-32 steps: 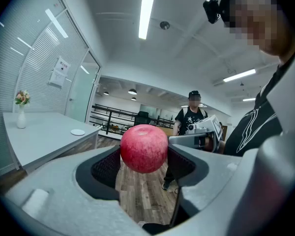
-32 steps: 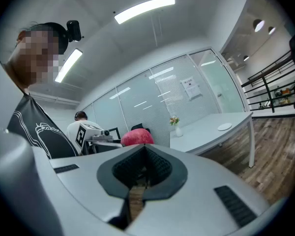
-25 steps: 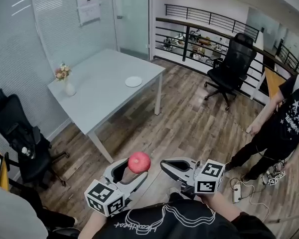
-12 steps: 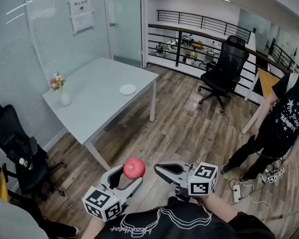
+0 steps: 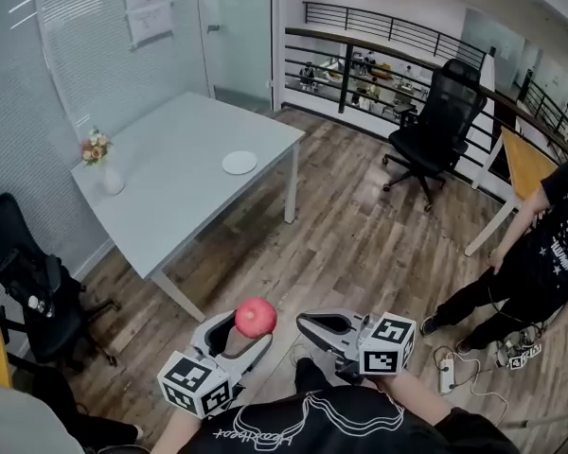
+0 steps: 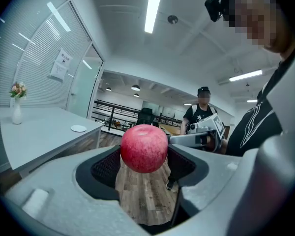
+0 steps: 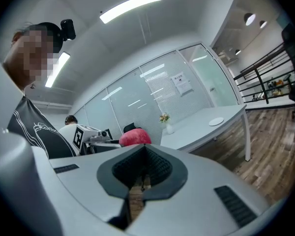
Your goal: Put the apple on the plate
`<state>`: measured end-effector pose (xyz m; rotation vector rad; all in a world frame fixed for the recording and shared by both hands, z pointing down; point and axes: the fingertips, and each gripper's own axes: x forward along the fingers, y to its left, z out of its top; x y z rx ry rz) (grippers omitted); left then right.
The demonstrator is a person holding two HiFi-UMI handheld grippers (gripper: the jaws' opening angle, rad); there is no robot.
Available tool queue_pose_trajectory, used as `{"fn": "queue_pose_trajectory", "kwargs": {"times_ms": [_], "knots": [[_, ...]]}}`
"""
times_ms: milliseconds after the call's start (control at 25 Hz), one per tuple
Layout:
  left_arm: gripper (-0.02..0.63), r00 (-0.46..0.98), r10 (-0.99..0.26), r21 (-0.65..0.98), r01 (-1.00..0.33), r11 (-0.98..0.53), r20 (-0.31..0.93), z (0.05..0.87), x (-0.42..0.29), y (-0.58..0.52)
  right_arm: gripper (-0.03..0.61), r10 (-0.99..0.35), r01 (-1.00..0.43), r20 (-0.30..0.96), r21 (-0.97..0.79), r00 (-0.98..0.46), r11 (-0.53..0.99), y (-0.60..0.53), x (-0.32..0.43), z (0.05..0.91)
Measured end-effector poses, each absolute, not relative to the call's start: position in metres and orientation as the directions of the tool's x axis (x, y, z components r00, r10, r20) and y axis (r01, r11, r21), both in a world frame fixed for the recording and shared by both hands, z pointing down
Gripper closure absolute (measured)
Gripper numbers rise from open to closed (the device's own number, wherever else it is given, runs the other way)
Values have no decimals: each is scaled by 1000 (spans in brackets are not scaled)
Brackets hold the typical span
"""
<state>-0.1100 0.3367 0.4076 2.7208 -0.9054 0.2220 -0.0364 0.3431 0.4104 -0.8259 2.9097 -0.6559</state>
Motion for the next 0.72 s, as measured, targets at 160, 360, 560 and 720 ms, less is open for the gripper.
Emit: {"fn": "queue_pose_trajectory", "kwargs": {"times_ms": [160, 360, 560, 720], "knots": [[314, 774, -574, 210, -628, -749, 267, 426, -87, 265, 569, -500, -467, 57, -460, -864, 755, 271, -12, 424], [314, 741, -603, 225, -668, -710, 296, 442, -53, 151, 569, -489, -457, 66, -478, -870, 750, 164, 24, 437], [314, 709, -642, 247, -704, -666, 291, 442, -23, 63, 569, -472, -441, 65, -485, -879, 755, 78, 55, 440], [314, 697, -654, 244, -716, -653, 294, 443, -2, 26, 569, -456, -433, 68, -466, -887, 772, 30, 70, 440]]}}
